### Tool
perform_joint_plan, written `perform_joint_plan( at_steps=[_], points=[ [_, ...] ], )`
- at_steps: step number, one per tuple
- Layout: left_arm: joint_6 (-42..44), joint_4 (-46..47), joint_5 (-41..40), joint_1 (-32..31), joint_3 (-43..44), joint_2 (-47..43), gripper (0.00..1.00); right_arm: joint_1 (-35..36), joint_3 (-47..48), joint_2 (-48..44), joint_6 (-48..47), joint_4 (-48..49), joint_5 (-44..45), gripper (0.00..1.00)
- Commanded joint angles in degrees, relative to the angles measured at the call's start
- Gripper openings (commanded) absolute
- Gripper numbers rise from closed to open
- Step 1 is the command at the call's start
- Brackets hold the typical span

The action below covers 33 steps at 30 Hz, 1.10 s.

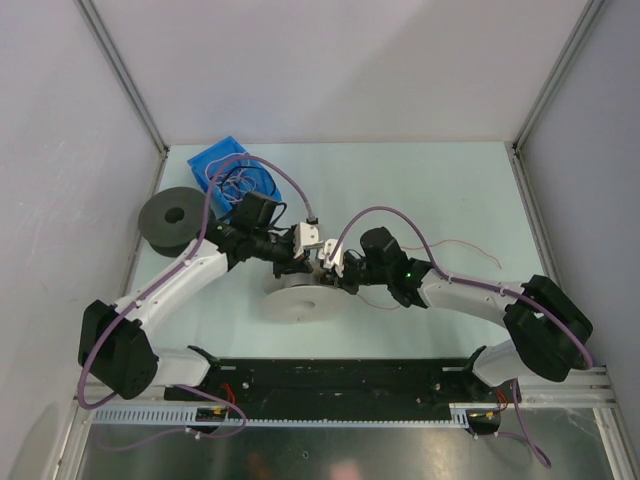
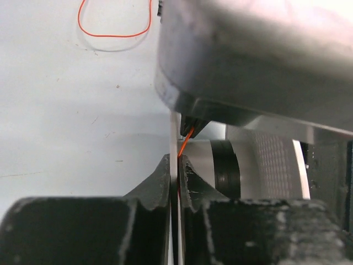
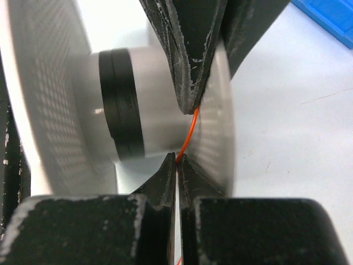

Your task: Wrap the cables

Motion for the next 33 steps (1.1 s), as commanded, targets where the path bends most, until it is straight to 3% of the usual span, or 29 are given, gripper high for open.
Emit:
perform_joint_plan(
  at_steps=[1,11,23,25,27,33],
  points=[
    [2.03,2.24,-0.16,-0.31,-0.97,-0.72,0.04,0.12,2.44,-0.15,0.93,2.25,0.93,0.00],
    [3.99,2.38,-0.15,2.08,-2.89,-4.77,0.00,-4.14,2.13,-3.04,0.76,-7.82,-0.95,0.00],
    [3.54,2.75,-0.65,4.53,-2.68,-5.52,0.00,-5.60,0.52,-4.17,-0.80,-9.58,-1.58,0.00],
    [2.97,2.83,-0.92,4.60,-2.19,-5.55,0.00,-5.64,0.16,-4.80,-1.01,-9.85,-1.65,0.13],
    [1.66,2.83,-0.64,4.57,-1.02,-5.69,0.00,-6.09,0.09,-6.25,-0.40,-9.54,-1.61,0.37],
    [-6.37,2.81,-4.84,4.63,4.70,-5.96,0.00,-10.76,0.16,-13.09,1.54,-9.18,-0.40,0.90]
  ],
)
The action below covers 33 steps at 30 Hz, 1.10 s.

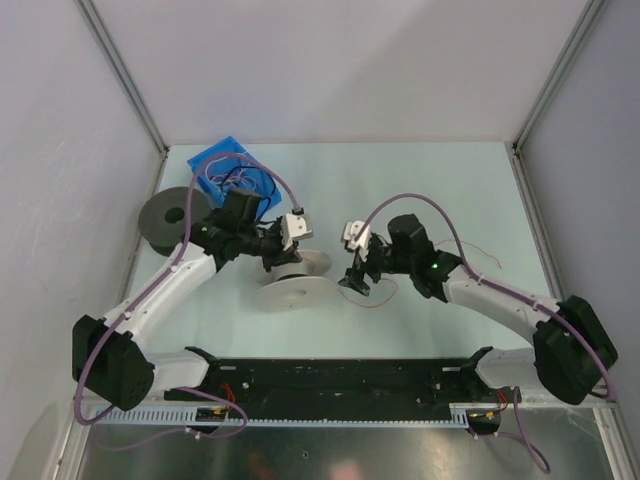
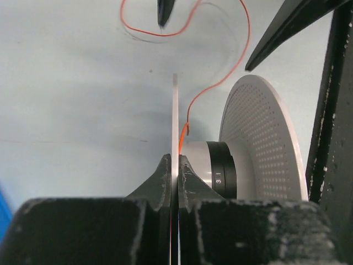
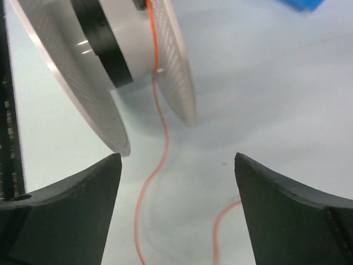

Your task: Wrap the cables

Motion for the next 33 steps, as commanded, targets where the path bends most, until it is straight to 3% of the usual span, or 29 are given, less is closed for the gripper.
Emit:
perform_joint_plan(
  at_steps=[1,8,13,19,24,28,33],
  points=[
    [-6.86,1.76,-4.72,0.19,6.97,-2.21,0.00,-4.37,0.33,-7.25,1.02,-0.37,1.80,0.95],
    [-15.96,1.81,-7.22,0.22,13.22,-2.45,0.00,-15.72,0.28,-12.82,3.01,-7.80,0.08,0.99],
    [-20.79,1.77,-4.37,0.54,18.95,-1.83,0.00,-21.06,-1.12,-14.23,2.64,-8.30,1.74,0.99],
    [-23.07,1.64,0.02,1.45,23.90,-1.41,0.00,-23.00,-5.45,-16.50,-9.18,-7.65,-4.24,0.99],
    [-24.75,1.64,4.01,3.61,26.49,-0.32,0.00,-25.15,-6.08,-16.90,-19.50,-15.26,-9.70,0.99],
    [-27.55,1.65,3.04,4.25,28.91,0.57,0.00,-26.75,-7.74,-16.40,-22.31,-16.51,-11.51,0.99],
    [-32.02,1.73,3.19,5.62,30.81,1.42,0.00,-26.28,-11.22,-13.88,-22.74,-11.01,-14.64,0.99]
  ],
)
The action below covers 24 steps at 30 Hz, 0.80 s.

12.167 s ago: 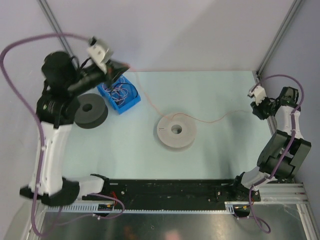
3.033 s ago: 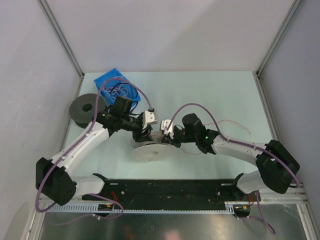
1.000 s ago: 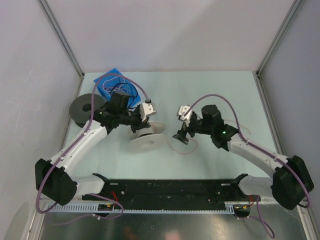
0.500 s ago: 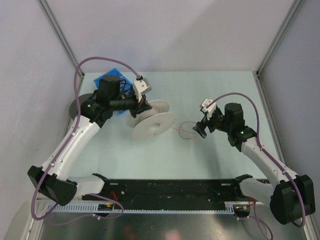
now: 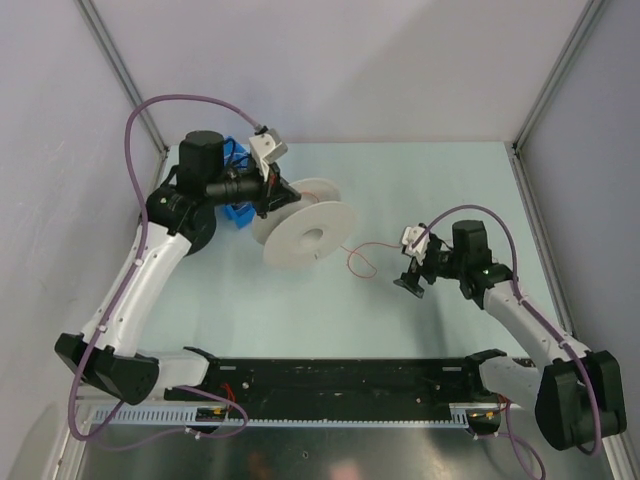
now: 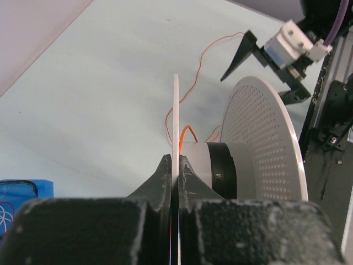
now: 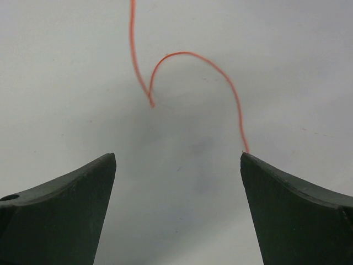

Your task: Wrap the cables

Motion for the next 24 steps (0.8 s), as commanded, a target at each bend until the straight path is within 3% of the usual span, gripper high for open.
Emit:
perform_joint_plan(
  at_steps=[1,6,10,17,24],
  points=[
    [-6.24,2.88,2.75,1.61,4.28,-0.03,0.00,0.65,-3.29,2.39,-2.96,5.37,-5.25,0.99],
    [-10.49,3.55,4.37,3.66,5.94,1.06,0.00,2.85,-7.57,8.52,0.96,22.07,-4.99,0.99],
    [-14.24,4.33,5.70,5.68,7.71,2.34,0.00,6.22,-7.58,13.43,2.93,31.24,1.17,0.99],
    [-17.79,5.66,8.34,8.77,11.28,4.13,0.00,6.58,-7.41,16.38,-0.96,38.04,-0.57,0.97],
    [-14.19,5.75,13.35,9.75,15.08,3.71,0.00,2.65,-5.33,20.45,-7.28,39.92,-3.60,0.98]
  ],
)
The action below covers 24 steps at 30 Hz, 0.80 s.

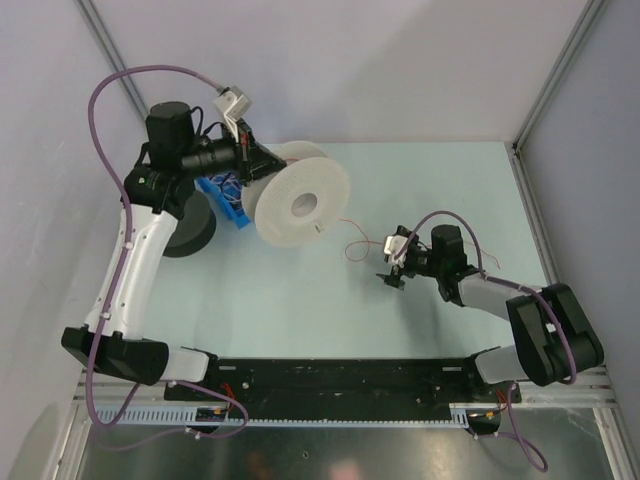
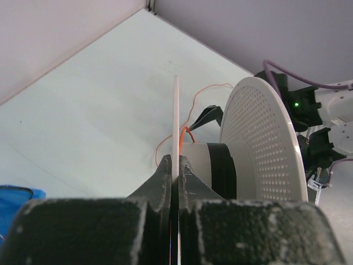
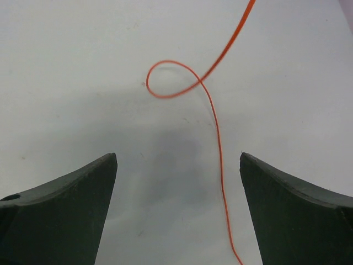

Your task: Wrap the cables

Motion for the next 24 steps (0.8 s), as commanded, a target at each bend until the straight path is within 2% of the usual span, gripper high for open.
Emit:
perform_joint_plan(
  at_steps=[1,6,9,16,19,24],
  points=[
    [0.29,3.87,5.72,0.30,5.63,-1.67,0.00,-2.94,3.06,1.89,-3.43,3.43,-3.73,0.98],
    [-1.66,4.02,5.70,0.51,11.81,-0.19,0.00,-1.90,3.89,2.41,0.74,5.95,-7.08,0.99],
    [-3.55,4.29,5.36,0.68,15.60,1.19,0.00,0.29,3.91,3.41,5.76,11.62,-6.64,0.99],
    [-6.68,4.92,7.32,1.00,22.20,4.16,0.00,5.79,4.61,8.97,9.31,25.50,-2.72,0.98],
    [-7.66,5.29,7.65,1.09,23.30,4.58,0.00,7.27,6.03,12.66,11.47,30.41,0.12,0.93],
    [-9.99,5.94,6.70,1.55,23.30,4.71,0.00,8.51,7.41,17.56,12.33,36.45,4.40,0.78]
  ],
)
